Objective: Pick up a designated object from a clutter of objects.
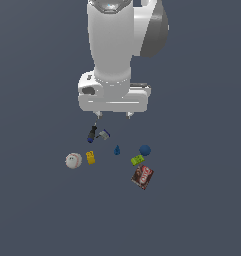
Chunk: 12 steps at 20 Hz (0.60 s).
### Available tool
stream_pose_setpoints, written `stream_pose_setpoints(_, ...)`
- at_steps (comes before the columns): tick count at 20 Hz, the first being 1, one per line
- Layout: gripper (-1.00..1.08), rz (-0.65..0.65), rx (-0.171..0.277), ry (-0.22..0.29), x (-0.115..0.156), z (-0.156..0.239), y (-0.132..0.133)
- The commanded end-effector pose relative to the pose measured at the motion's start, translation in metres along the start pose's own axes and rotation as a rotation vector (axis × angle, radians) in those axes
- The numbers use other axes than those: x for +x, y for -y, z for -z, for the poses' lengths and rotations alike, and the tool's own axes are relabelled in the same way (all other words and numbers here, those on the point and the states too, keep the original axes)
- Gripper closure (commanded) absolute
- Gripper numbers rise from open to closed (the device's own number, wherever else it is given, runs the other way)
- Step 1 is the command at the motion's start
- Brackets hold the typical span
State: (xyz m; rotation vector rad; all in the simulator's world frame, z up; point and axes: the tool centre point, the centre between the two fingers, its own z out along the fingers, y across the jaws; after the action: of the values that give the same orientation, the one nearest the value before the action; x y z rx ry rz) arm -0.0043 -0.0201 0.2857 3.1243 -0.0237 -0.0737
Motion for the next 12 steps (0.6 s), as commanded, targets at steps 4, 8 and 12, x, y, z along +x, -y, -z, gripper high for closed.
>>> stream_pose_setpoints(4, -0.92, 0.002, 0.003, 0.003, -0.0006, -0.0004, -0.0008)
stream_pose_setpoints(8, -0.92, 0.008, 0.014, 0.012, -0.003, -0.0008, -0.0044)
stream_pose_setpoints(12, -0.92, 0.011, 0.017, 0.014, -0.0042, 0.0004, -0.0064)
